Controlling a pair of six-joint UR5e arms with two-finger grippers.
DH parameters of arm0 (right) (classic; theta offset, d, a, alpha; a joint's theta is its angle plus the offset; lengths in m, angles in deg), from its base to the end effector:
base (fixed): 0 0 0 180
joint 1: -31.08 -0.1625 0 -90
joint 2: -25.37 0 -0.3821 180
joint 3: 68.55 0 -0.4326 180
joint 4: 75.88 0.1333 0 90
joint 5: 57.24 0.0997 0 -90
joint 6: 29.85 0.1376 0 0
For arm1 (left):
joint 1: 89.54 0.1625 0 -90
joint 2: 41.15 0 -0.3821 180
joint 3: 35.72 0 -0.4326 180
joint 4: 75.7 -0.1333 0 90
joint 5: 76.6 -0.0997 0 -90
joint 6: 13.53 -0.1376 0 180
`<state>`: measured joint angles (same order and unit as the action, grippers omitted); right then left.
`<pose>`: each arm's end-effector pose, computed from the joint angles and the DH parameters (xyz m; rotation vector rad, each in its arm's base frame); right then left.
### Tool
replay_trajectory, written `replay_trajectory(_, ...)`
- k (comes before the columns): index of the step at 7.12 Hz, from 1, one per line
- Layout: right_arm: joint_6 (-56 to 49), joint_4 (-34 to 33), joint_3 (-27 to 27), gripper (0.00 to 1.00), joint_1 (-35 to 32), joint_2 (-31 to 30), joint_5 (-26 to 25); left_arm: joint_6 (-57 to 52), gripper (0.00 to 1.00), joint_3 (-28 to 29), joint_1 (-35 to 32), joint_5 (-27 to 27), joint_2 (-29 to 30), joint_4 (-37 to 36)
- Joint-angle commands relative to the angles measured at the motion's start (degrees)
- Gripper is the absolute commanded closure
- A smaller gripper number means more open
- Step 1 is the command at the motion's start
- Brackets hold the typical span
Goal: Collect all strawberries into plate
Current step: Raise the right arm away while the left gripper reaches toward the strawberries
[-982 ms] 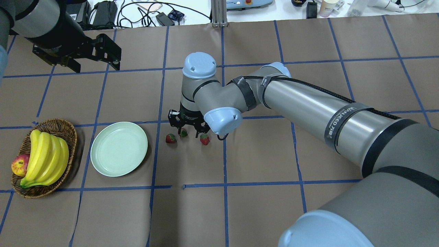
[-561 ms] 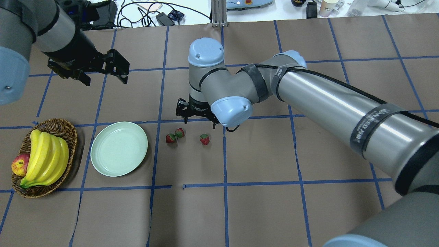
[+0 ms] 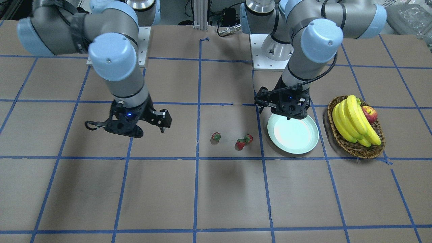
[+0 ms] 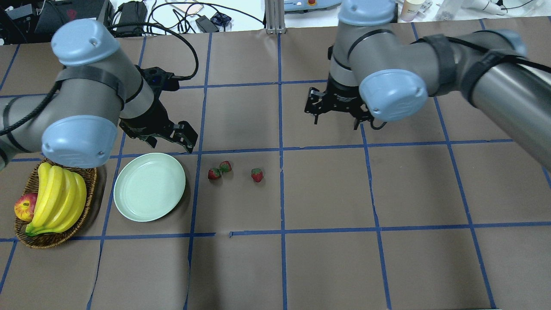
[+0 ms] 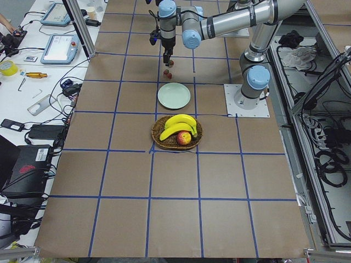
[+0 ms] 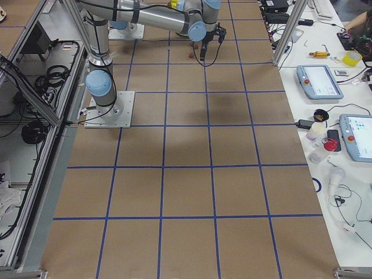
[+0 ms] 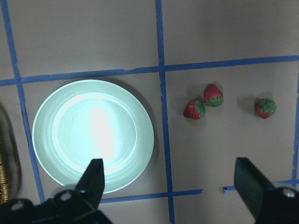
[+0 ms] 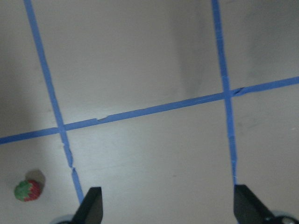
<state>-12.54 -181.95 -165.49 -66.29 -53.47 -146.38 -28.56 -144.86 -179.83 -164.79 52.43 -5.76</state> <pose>0.2086 -0.5578 0.2619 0.2719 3.1221 0.0593 -0.1403 -0.5154 0.2348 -0.4126 -3.0761 -0.0652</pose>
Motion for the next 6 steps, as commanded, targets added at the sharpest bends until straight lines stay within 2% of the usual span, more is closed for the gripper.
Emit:
replay_trajectory(1,-11.0,5.6,-1.6,0.00,5.8,-8.0,-2.5,-12.5,0.07,-0.8,-2.6,-0.5,6.1,-4.6)
replay_trajectory(2,-11.3,5.7,-1.6,0.00,6.0,-10.2,-2.5,-20.0,0.07,-1.2,-2.6,-1.9,9.1,-7.8)
replay_trajectory(3,-11.4,7.9,-1.2,0.00,6.0,-11.4,-2.0,-22.5,0.06,-2.0,-2.9,-2.0,11.8,-12.1)
replay_trajectory(6,-11.2,9.1,0.4,0.00,5.7,-11.5,-1.7,-23.1,0.08,-10.7,-6.4,-2.5,12.8,-25.6)
